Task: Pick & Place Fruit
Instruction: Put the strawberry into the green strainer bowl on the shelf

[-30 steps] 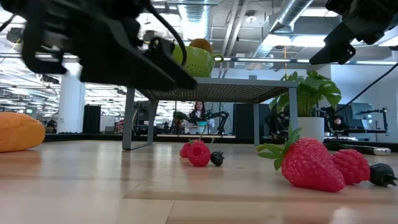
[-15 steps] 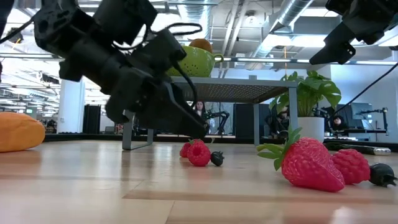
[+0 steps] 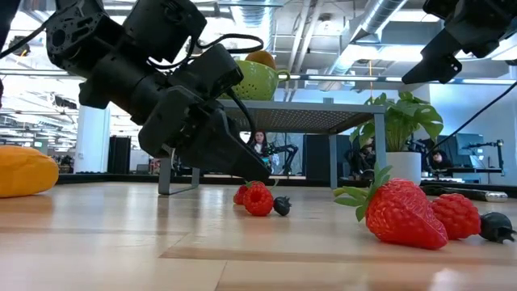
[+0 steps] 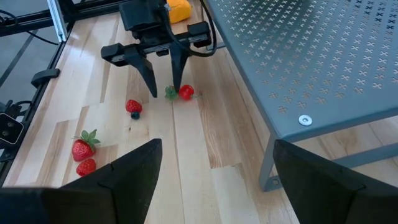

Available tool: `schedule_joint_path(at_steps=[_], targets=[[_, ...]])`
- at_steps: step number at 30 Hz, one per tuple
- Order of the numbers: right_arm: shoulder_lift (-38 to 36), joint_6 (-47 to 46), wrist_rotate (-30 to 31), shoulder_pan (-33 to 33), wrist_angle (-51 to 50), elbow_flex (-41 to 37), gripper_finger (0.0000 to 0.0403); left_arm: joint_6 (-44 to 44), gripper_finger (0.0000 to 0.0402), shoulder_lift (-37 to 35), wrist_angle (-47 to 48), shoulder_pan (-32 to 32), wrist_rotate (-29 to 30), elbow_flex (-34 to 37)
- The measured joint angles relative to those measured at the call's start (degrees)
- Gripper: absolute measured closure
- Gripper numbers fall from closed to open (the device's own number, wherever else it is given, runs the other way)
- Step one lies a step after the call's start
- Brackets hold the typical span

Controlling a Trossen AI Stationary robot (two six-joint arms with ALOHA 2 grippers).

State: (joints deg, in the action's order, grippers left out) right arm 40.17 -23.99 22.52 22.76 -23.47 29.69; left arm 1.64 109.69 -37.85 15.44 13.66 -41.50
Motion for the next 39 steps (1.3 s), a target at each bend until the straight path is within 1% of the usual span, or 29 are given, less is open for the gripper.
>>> schedule_joint_path(at_steps=[6,15,17,30,35,39], targets=[[0.01,-0.01,-0.01,0.00,0.00,-0.01,0.0101,0.01,0.0301,0.00,-0.01,0.00,-0.04,0.00],[0.01,0.00,0.00,-0.02,0.00,-0.01,0.0101,0.01,0.0392,0.00,-0.08,0.00,-0.04,0.00],[0.02,-0.02,-0.01,-0.01,-0.02,-0.02,0.0101,0.24,0.0398,0.00,-0.09,0.00,-0.04,0.00],[0.00,-0.02,-0.02,-0.02,0.00,-0.02,0.0101,1.44,0.0399,-1.00,-0.42,0.21,-0.04,0.02],[0.01,-0.01,0.00,-0.01,0.00,0.00,0.0101,2.30,0.0399,-5.35,-0.68,0.66,-0.04,0.02],[0.00,0.00,0.00,0.00,-0.01,-0.02,0.0101,2.19,0.0399,-11.02,-0.78,1.16,-0.10,0.02]])
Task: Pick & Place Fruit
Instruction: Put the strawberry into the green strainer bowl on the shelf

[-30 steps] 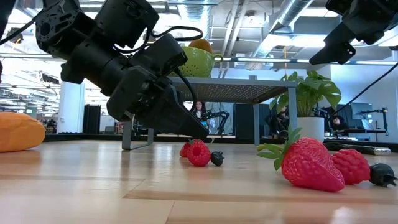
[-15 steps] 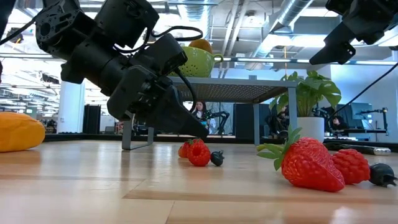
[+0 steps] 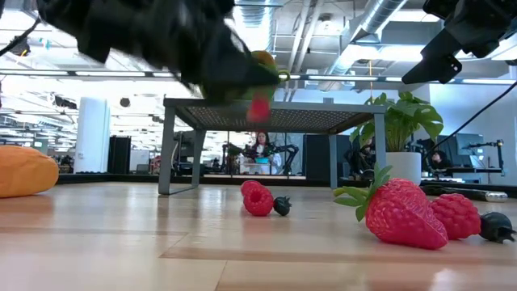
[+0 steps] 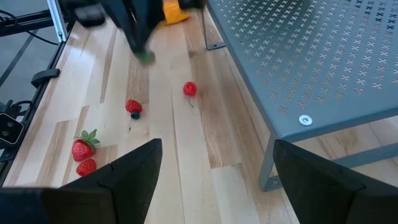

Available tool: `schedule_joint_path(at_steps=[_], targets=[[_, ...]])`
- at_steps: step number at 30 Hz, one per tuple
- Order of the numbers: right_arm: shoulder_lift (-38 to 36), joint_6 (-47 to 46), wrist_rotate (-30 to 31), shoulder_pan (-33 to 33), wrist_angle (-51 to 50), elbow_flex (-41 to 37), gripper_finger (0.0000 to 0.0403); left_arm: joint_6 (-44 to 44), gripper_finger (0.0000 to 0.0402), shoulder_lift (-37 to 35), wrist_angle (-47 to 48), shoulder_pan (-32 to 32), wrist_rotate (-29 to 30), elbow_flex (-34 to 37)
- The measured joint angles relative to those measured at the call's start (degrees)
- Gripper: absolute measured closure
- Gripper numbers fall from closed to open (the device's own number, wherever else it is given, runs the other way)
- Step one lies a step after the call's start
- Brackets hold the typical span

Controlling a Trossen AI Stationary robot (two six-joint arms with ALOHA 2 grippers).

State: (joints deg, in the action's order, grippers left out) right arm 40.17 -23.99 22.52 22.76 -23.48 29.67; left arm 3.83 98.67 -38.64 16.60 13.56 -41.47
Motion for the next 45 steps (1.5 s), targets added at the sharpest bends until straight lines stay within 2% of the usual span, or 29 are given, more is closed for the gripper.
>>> schedule_joint_path(at_steps=[6,11,18,45], targets=[[0.02,-0.01,0.00,-0.01,0.02,0.00,0.0101,-0.73,0.0399,-10.07,0.02,0.30,0.07,0.00],[0.00,-0.02,0.00,0.00,0.02,0.02,0.0101,-7.44,0.0399,-17.60,-0.10,-0.55,0.06,-0.02],[0.00,0.00,0.00,-0.01,0.01,0.02,0.0101,-8.48,0.0399,-23.89,0.04,-4.32,0.11,-0.02],[0.01,-0.01,-0.01,0.00,0.00,0.00,0.0101,-8.50,0.0399,-24.50,4.11,-24.89,0.13,0.00]])
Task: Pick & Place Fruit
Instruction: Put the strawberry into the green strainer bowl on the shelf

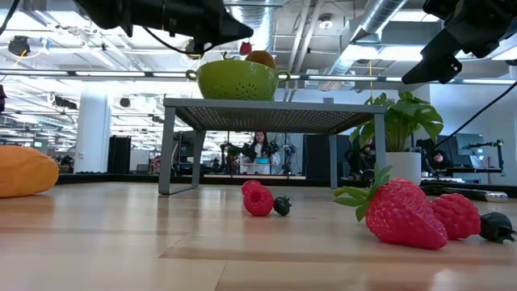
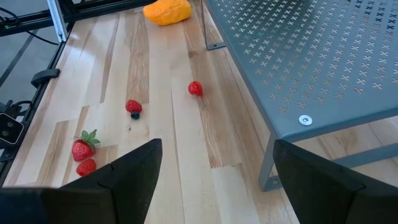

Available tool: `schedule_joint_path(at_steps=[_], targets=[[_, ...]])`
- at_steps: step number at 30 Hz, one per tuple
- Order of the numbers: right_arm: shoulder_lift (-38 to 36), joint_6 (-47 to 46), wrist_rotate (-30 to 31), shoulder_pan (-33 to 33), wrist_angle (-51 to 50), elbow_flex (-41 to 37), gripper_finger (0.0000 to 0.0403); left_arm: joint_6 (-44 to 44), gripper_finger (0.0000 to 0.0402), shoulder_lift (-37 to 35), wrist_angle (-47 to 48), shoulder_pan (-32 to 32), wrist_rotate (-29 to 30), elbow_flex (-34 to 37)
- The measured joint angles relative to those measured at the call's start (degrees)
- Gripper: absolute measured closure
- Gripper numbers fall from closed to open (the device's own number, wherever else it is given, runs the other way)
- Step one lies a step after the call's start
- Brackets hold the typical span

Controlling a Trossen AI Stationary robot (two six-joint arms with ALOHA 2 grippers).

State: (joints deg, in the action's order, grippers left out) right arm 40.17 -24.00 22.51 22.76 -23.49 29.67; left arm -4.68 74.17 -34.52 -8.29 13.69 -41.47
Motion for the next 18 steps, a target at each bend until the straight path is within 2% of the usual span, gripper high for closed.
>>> schedule_joint_path(at_steps=[8,14,18], targets=[[-0.01,0.01,0.01,0.00,0.02,0.02,0.0101,0.48,0.0399,0.00,3.17,-3.90,0.01,0.00],[0.01,0.01,0.01,0.00,0.02,0.02,0.0101,0.60,0.0399,0.02,9.62,-4.18,-0.02,0.00],[-0.01,-0.01,0.00,0.00,0.01,0.00,0.0101,0.60,0.0399,0.02,10.45,-4.01,-0.04,0.00]])
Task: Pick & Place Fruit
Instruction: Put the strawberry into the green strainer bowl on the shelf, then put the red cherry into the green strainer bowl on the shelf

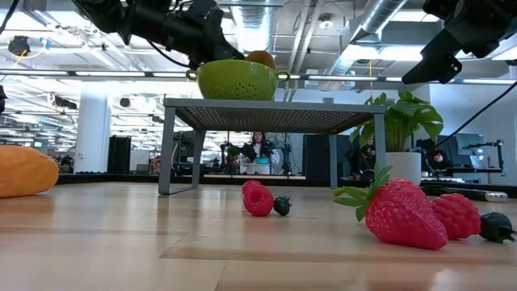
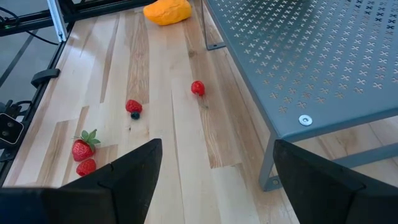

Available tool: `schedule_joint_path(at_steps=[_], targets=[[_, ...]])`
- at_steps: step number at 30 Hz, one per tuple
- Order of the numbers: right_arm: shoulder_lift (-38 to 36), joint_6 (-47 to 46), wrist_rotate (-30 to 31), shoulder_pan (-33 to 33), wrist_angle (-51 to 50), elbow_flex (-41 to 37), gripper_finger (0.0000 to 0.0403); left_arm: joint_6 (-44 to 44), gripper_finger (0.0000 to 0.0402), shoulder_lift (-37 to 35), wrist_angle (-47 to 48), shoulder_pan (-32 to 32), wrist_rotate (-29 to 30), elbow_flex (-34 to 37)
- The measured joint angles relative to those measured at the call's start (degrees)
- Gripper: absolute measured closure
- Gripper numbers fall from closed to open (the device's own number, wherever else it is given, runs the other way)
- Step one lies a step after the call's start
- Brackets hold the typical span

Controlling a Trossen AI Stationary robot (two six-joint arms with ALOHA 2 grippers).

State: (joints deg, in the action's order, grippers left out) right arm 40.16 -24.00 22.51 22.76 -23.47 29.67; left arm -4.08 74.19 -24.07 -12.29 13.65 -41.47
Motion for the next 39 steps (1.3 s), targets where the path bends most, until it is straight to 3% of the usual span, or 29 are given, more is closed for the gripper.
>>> schedule_joint_path(at_steps=[8,11,19,27,32,39], targets=[[0.00,0.02,0.02,0.00,0.00,0.01,0.0101,0.00,0.0398,0.00,-0.01,0.00,-0.02,0.00],[0.00,0.01,0.00,-0.02,0.01,0.02,0.0101,-0.48,0.0380,0.00,-0.01,0.00,-0.02,0.00],[0.01,-0.01,0.00,0.00,0.00,0.01,0.0101,-1.64,0.0242,0.00,-0.40,2.14,-0.01,0.00],[0.02,0.02,0.01,-0.01,0.00,0.01,0.0101,0.83,0.0094,0.00,-1.84,9.43,-0.05,0.00],[0.01,0.01,0.01,0.00,0.01,0.01,0.0101,3.10,0.0057,0.01,-3.45,15.77,-0.07,0.00],[0.02,0.02,0.02,0.00,0.01,0.00,0.0101,3.06,0.0059,1.31,-3.35,25.05,-0.07,0.00]])
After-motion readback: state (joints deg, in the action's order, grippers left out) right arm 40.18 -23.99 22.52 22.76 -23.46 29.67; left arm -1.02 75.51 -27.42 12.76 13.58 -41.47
